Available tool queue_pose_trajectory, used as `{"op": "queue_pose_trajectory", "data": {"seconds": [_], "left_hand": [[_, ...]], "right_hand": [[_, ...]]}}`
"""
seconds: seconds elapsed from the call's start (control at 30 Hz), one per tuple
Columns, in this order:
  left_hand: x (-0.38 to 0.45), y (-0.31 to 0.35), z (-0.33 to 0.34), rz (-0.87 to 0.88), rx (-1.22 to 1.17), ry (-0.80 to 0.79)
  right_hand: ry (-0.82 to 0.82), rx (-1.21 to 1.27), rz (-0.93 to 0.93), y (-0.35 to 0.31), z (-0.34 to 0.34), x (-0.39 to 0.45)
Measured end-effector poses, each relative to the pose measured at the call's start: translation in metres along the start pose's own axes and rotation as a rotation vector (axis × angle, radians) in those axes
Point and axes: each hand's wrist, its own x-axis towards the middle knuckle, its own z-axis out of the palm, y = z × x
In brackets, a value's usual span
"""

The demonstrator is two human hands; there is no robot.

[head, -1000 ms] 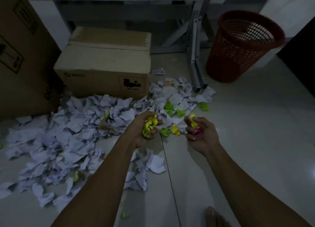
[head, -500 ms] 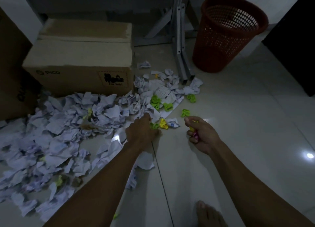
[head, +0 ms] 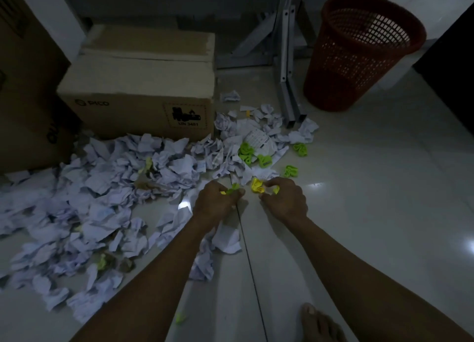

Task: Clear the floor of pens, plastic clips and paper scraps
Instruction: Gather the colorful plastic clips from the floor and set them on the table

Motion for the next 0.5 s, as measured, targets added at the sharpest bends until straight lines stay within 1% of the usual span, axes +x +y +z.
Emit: {"op": "queue_pose_trajectory", "data": {"seconds": [0.03,0.1,0.13,0.2,0.27,0.4,0.5], "left_hand": [[-0.002,0.003,-0.004,-0.064,-0.224,-0.031],[-0.007,0.01,-0.015,-0.24,-0.546,-0.109],[-0.009,0.012,-0.019,-0.31,-0.67,-0.171],[-0.012,0.015,-0.026,-0.356,-0.843,-0.294],[-0.015,0.014,-0.031,-0.349,-0.914,-0.366],[-0.022,0.012,-0.036,-0.307,-0.977,-0.456],[-0.023,0.009,-0.038,-0.286,-0.982,-0.487]], "right_hand": [[0.002,-0.019,-0.013,-0.001,0.002,0.001],[0.0,-0.051,-0.034,-0.003,0.005,0.002],[-0.007,-0.058,-0.037,-0.005,0.006,0.002],[-0.019,-0.105,-0.055,-0.009,0.008,0.003],[-0.027,-0.162,-0.065,-0.014,0.012,0.005],[-0.015,-0.257,-0.097,-0.014,0.024,0.007],[0.002,-0.183,-0.168,-0.009,0.027,0.002]]}}
